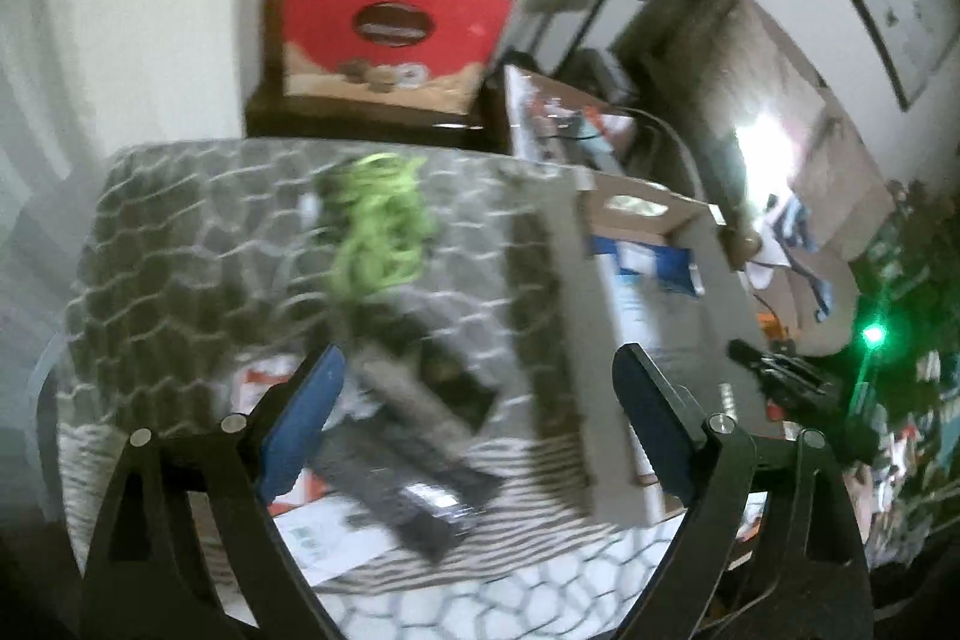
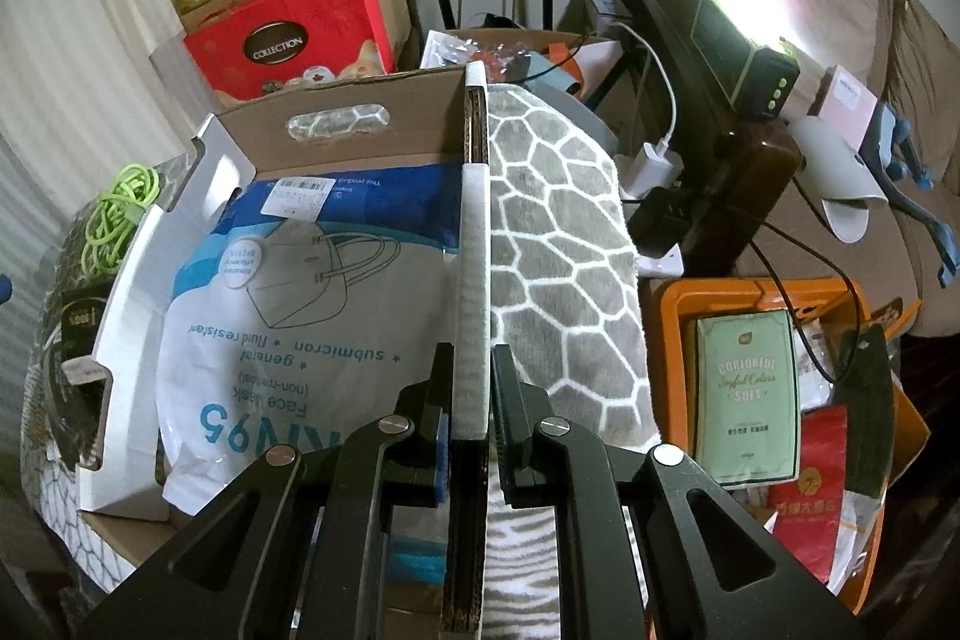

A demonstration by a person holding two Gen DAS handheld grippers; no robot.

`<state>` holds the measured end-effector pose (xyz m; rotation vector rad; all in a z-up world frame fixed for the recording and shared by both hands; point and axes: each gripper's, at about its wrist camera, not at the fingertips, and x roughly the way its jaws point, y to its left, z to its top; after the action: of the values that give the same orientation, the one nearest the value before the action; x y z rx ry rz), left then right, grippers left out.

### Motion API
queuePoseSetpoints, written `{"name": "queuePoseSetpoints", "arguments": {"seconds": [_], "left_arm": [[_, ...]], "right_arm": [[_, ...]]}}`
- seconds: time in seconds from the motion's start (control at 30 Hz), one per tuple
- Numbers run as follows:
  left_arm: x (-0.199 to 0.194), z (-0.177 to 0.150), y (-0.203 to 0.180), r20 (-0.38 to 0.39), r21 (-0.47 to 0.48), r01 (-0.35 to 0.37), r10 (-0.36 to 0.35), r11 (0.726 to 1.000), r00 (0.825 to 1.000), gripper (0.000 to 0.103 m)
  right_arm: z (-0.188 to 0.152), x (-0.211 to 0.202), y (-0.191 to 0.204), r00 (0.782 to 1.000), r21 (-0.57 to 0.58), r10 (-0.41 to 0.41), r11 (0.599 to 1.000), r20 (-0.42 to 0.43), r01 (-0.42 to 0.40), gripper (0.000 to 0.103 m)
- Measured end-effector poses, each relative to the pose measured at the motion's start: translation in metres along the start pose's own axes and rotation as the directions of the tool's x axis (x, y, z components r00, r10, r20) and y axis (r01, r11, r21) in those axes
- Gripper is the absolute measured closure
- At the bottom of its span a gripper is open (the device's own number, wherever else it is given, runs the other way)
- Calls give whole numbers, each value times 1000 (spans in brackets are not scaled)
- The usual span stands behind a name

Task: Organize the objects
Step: 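Lower the mask bag into the box and open the left gripper, then move the left gripper to the black snack packet and grasp it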

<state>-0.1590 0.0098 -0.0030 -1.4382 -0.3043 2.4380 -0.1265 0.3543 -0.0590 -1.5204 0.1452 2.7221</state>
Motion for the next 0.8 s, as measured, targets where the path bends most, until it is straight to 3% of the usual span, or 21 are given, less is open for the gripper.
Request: {"name": "queuePoseSetpoints", "arguments": {"seconds": [0.13, 0.3, 0.57, 0.8], "left_arm": [[-1, -6, 30, -8, -29, -50, 50, 998, 999, 13], [7, -14, 57, -36, -106, 23, -27, 994, 999, 13], [36, -13, 43, -103, -120, 87, -99, 989, 990, 14], [64, -12, 28, -155, -94, 26, -41, 995, 987, 16]], "right_arm": [[0, 0, 0, 1000, 2, 2, 1000, 0, -2, 93], [-1, 0, 1, 1000, -2, -2, 1000, 1, 2, 93], [-3, -1, 1, 1000, -2, -5, 1000, 4, 5, 93], [-3, -1, 0, 1000, -8, -7, 1000, 3, 7, 93]]}}
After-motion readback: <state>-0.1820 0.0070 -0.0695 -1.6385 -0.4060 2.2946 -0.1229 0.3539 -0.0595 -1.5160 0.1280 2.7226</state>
